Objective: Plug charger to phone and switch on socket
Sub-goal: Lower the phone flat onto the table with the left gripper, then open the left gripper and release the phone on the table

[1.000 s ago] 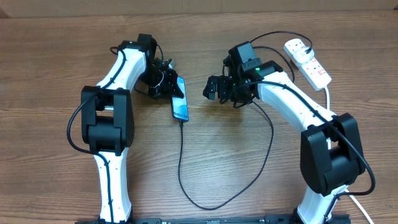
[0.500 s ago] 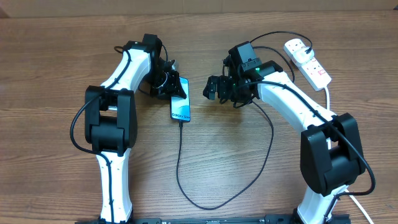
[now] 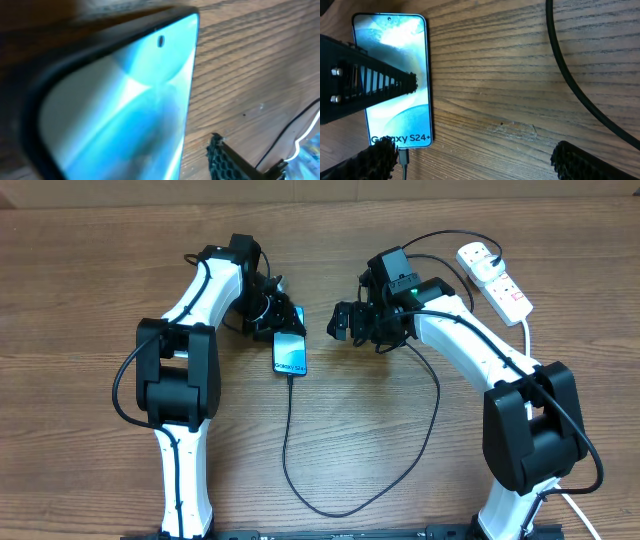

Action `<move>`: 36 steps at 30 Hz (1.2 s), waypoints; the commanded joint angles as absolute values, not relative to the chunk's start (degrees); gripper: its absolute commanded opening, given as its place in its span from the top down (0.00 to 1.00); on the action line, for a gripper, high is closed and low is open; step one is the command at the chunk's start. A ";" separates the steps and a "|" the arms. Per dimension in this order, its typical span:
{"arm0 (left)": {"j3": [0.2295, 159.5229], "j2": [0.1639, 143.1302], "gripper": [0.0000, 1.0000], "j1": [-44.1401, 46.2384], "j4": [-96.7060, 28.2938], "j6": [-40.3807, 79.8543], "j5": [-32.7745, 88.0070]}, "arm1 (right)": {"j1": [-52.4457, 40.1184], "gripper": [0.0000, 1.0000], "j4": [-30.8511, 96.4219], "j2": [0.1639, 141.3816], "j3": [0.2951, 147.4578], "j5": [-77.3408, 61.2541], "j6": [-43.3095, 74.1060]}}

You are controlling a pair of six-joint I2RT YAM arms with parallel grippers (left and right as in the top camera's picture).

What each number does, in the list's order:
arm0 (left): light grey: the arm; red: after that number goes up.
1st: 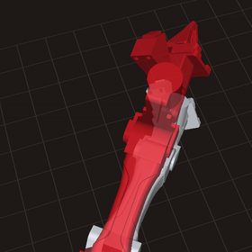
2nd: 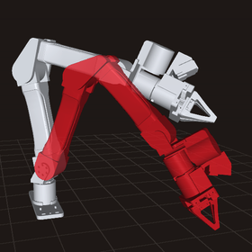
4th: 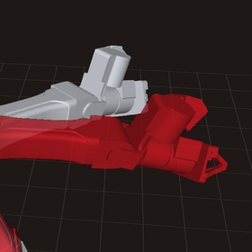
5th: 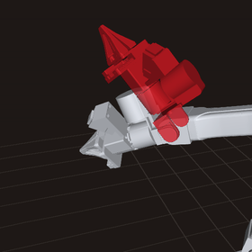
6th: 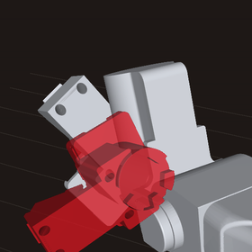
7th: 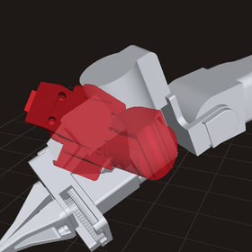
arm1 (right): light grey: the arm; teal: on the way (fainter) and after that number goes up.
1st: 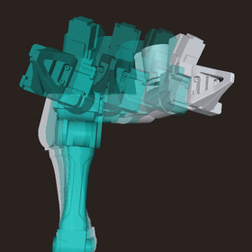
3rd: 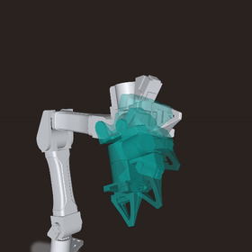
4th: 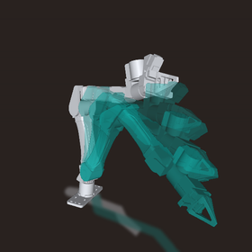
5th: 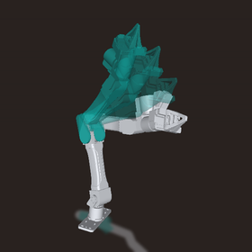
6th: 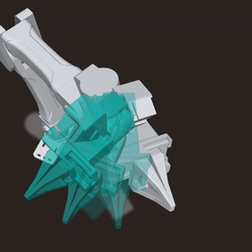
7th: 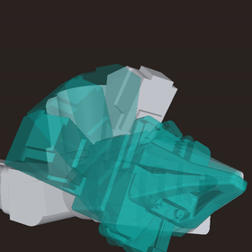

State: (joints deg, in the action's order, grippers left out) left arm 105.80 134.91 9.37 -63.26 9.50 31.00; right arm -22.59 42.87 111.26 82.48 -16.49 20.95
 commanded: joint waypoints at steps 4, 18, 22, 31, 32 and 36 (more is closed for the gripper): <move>105.47 134.69 0.46 9.56 -64.23 9.21 28.86 | -22.63 0.00 42.54 110.28 83.53 -16.10 20.51; 105.47 134.69 0.35 9.54 -65.67 9.21 26.39 | -22.63 0.00 42.54 110.28 83.53 -16.08 20.51; 105.47 134.69 0.36 9.41 -66.19 9.21 26.37 | -22.63 0.00 42.54 110.28 83.53 -16.10 20.51; 105.47 134.69 0.38 9.34 -67.09 9.23 23.03 | -22.63 0.00 42.54 110.28 83.53 -16.08 20.51; 105.47 134.69 0.38 9.34 -67.20 9.23 22.87 | -22.63 0.00 42.54 110.28 83.53 -16.10 20.51; 105.47 134.69 0.40 9.34 -67.94 9.23 22.87 | -22.63 0.00 42.54 110.28 83.53 -16.10 20.51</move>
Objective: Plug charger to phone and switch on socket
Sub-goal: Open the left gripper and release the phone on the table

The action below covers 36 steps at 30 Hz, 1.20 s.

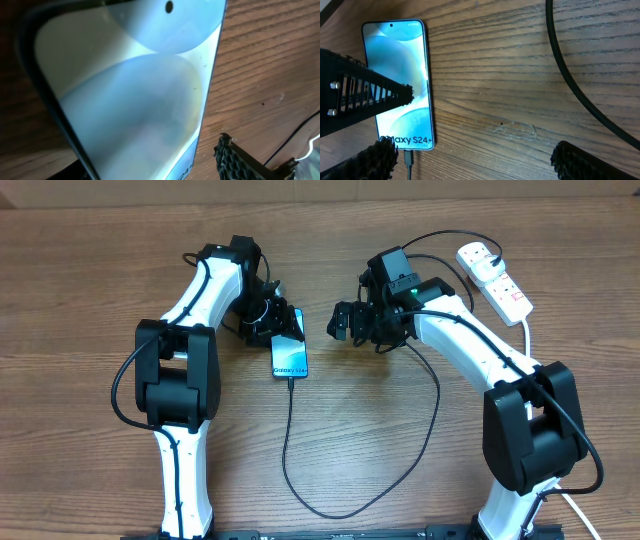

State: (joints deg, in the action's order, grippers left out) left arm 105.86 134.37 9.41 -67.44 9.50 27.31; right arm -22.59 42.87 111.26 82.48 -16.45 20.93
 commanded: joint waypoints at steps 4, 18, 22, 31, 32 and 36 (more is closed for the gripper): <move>105.47 134.69 0.41 9.34 -68.64 9.28 21.45 | -22.63 0.00 42.54 110.28 83.53 -16.08 20.51; 105.47 134.69 0.46 9.34 -69.84 10.76 15.88 | -22.63 0.00 42.54 110.28 83.53 -16.10 20.51; 105.47 134.69 0.47 9.34 -69.93 10.76 15.88 | -22.63 0.00 42.54 110.28 83.53 -16.08 20.51; 105.47 134.69 0.48 9.30 -71.16 12.36 12.80 | -22.63 0.00 42.54 110.28 83.53 -16.10 20.51; 105.47 134.69 0.48 9.30 -71.29 12.84 11.73 | -22.63 0.00 42.54 110.28 83.53 -16.10 20.51; 105.47 134.69 0.45 9.28 -71.33 14.79 8.12 | -22.63 0.00 42.54 110.28 83.53 -16.10 20.51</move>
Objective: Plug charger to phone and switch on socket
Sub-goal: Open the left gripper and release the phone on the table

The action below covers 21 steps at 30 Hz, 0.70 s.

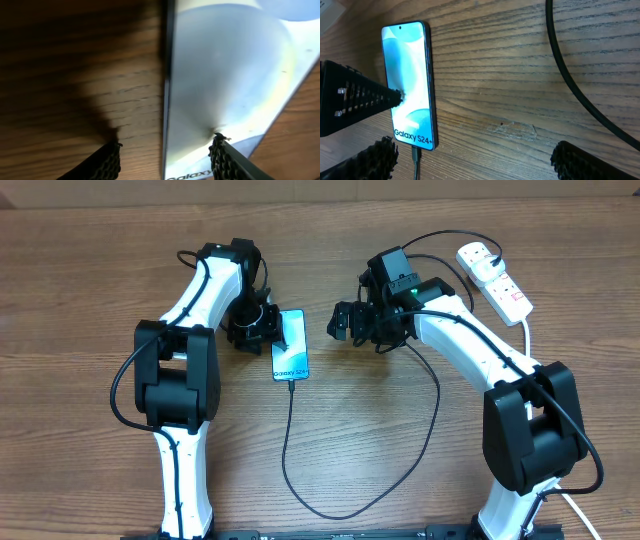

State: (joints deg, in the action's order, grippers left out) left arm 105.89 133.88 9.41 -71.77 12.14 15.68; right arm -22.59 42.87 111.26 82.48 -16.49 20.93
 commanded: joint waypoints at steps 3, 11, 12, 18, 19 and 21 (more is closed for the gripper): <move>105.47 134.69 0.46 9.23 -71.31 16.16 5.87 | -22.63 0.00 42.54 110.28 83.53 -16.10 20.51; 105.47 134.69 0.46 6.55 -71.35 18.50 5.30 | -22.63 0.00 42.54 110.28 83.53 -16.08 20.51; 105.47 134.69 0.46 5.98 -71.37 18.50 6.04 | -22.63 0.00 42.54 110.28 83.53 -16.08 20.51; 105.47 134.69 0.46 3.14 -71.20 17.65 12.75 | -22.63 0.00 42.54 110.28 83.53 -16.10 20.51; 105.47 134.69 0.47 2.79 -70.96 16.67 13.93 | -22.63 0.00 42.54 110.28 83.53 -16.10 20.51; 105.47 134.69 0.47 2.31 -70.54 15.07 16.23 | -22.63 0.00 42.54 110.28 83.53 -16.10 20.51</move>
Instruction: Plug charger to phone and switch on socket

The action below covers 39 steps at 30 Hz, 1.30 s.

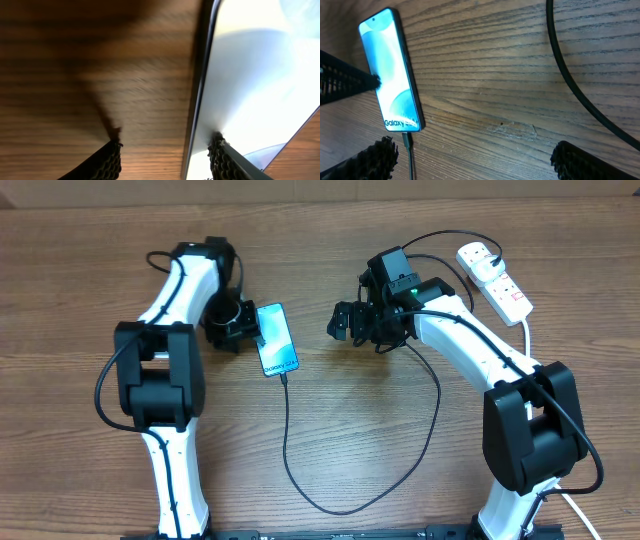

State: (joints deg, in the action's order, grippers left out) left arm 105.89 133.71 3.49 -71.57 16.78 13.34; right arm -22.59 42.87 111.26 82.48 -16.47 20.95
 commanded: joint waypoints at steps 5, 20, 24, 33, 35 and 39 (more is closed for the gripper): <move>105.47 134.69 0.47 2.26 -69.28 12.82 20.47 | -22.63 0.00 42.54 110.28 83.53 -16.08 20.51; 114.10 134.63 0.96 -2.46 -72.64 14.50 19.66 | -22.63 0.00 42.54 110.28 83.53 -16.08 20.51; 112.03 134.69 0.96 -0.62 -71.33 19.84 10.09 | -22.63 0.00 42.54 110.28 83.53 -16.10 20.51; 106.89 134.72 0.95 4.71 -66.98 20.60 8.45 | -22.63 0.00 42.54 110.28 83.53 -16.08 20.51; 106.83 134.72 0.94 5.82 -66.98 20.56 8.45 | -22.63 0.00 42.54 110.28 83.53 -16.08 20.51; 106.83 134.72 0.92 8.05 -67.00 19.70 8.45 | -22.63 0.00 42.54 110.28 83.53 -16.08 20.51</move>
State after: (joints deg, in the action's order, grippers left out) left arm 107.42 134.28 6.72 -67.22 19.57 9.15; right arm -22.59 42.87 111.26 82.48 -16.47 20.95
